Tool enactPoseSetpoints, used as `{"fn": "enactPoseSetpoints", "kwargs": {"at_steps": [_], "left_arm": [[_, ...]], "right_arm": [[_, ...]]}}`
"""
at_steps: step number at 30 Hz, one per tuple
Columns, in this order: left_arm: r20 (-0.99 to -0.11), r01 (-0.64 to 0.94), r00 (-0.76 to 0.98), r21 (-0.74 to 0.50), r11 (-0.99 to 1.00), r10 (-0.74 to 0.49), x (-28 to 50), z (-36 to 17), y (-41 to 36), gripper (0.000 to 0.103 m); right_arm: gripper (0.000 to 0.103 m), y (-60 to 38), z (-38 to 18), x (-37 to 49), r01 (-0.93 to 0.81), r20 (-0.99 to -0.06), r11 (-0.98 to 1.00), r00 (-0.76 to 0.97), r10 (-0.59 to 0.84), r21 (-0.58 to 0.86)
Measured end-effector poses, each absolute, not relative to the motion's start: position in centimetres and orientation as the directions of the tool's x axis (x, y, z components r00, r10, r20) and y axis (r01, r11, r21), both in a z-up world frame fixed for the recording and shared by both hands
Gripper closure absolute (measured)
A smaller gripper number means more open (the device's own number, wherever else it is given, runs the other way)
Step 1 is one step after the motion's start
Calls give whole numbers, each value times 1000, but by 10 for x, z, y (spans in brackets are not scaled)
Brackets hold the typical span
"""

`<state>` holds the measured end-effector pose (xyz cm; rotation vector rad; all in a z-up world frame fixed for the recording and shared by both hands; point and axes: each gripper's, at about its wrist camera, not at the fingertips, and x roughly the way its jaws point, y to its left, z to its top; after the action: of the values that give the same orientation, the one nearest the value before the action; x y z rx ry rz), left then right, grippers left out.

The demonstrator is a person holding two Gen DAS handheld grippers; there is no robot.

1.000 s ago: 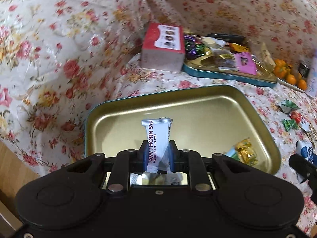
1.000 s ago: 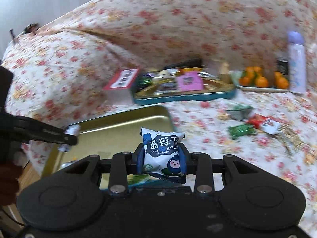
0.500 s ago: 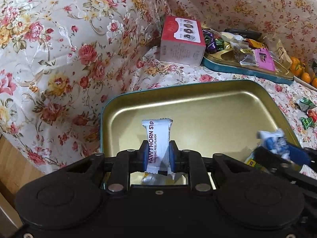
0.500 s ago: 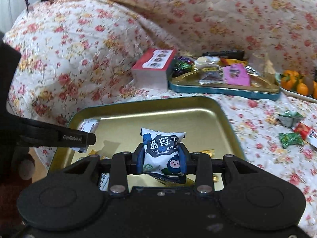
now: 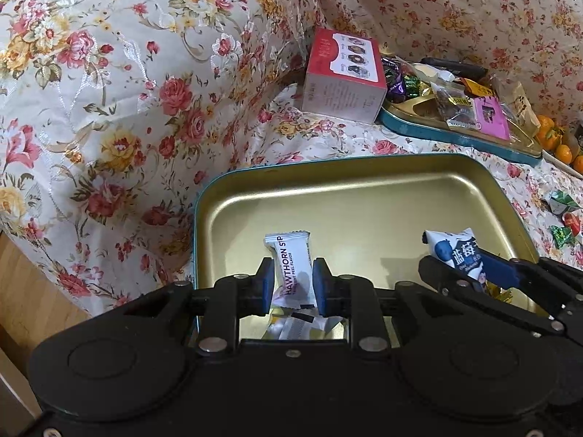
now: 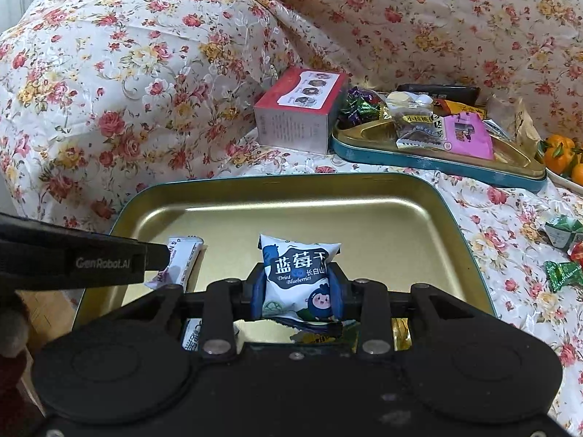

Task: Organize snacks
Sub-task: 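Carry the hawthorn strip over the tray with the left tool while the right tool carries the blueberry bag, then open the left tool to drop the hawthorn strip while the right tool drops the blueberry bag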

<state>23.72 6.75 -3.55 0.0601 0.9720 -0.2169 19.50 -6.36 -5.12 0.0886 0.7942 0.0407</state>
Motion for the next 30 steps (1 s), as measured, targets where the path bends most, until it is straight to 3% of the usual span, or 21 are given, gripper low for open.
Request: {"fn": "enactPoseSetpoints", "kwargs": {"at_steps": [18,30], "left_arm": [[-812,199,568,-20,980,-132,231,-27,65,71],[-794,276,586,8,961,-161,214,-21,41,71]], "right_arm": [[64,-61,-40,185,-2,-674,996,736,60,87],[64,-105,-22,140,124,-633,987,773,-29,107]]}}
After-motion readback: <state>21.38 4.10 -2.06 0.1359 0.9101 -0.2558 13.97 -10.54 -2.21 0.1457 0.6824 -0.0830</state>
